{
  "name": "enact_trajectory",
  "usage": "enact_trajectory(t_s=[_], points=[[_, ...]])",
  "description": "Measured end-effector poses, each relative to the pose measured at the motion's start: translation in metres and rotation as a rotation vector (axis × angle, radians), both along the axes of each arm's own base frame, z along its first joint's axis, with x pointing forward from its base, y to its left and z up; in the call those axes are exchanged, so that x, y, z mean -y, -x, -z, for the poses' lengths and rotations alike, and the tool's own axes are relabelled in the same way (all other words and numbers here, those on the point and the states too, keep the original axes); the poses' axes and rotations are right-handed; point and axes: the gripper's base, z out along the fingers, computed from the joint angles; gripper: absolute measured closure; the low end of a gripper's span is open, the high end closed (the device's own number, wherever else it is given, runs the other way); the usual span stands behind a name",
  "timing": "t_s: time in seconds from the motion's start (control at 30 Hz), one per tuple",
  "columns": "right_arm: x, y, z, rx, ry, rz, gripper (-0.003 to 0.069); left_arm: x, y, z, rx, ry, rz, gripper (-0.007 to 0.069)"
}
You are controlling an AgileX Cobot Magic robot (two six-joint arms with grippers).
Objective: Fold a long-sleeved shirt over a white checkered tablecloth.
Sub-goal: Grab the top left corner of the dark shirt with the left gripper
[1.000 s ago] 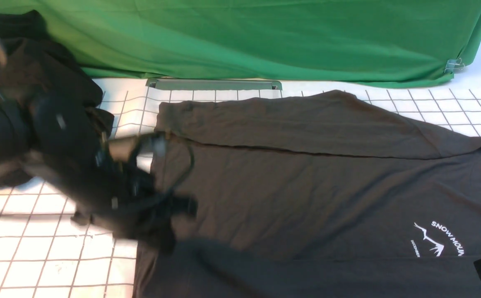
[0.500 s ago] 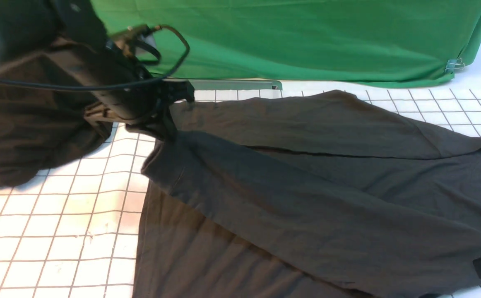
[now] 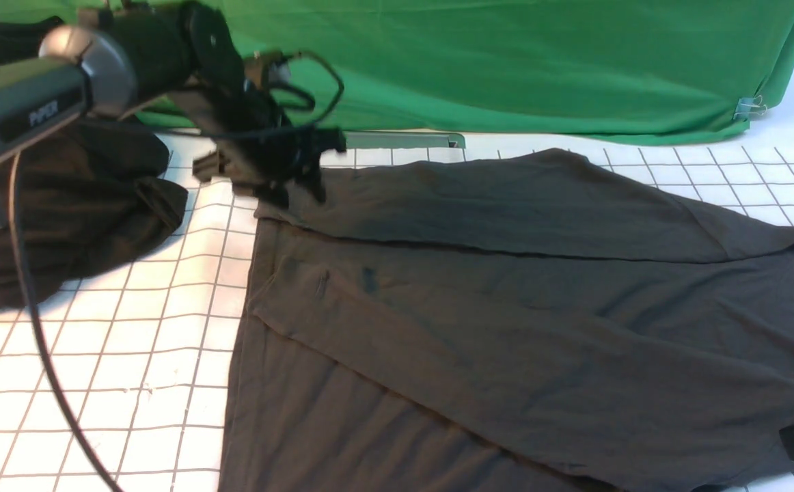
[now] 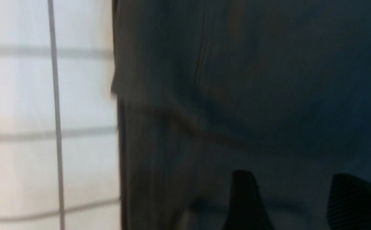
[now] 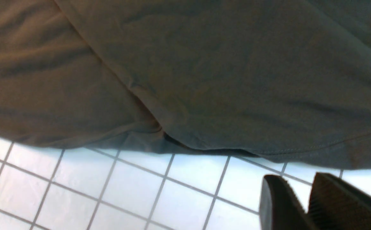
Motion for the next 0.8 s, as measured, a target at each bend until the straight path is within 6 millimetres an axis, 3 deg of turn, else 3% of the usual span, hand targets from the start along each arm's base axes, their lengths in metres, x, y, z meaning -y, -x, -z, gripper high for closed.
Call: enact_trajectory(t_s=[0.17,0.33,0.47,0.8], points=[[0.0,0.0,0.0,0.005,-0.001,0.001,0.0499,0.002,-0.011,0.0,0.009,0.027,-0.055,0.0214],[0.0,-0.002,-0.001,0.015,-0.014,0.022,0.0487,-0.002,-0.015,0.04,-0.145,0.052,-0.125,0.0246],[0.0,-0.003,-0.001,0.018,-0.016,0.026,0.048,-0.008,-0.019,0.056,-0.192,0.097,-0.165,0.0281],[0.0,-0.005,-0.002,0.044,-0.02,0.032,0.0463,-0.01,-0.026,0.065,-0.194,0.174,-0.24,0.0318]])
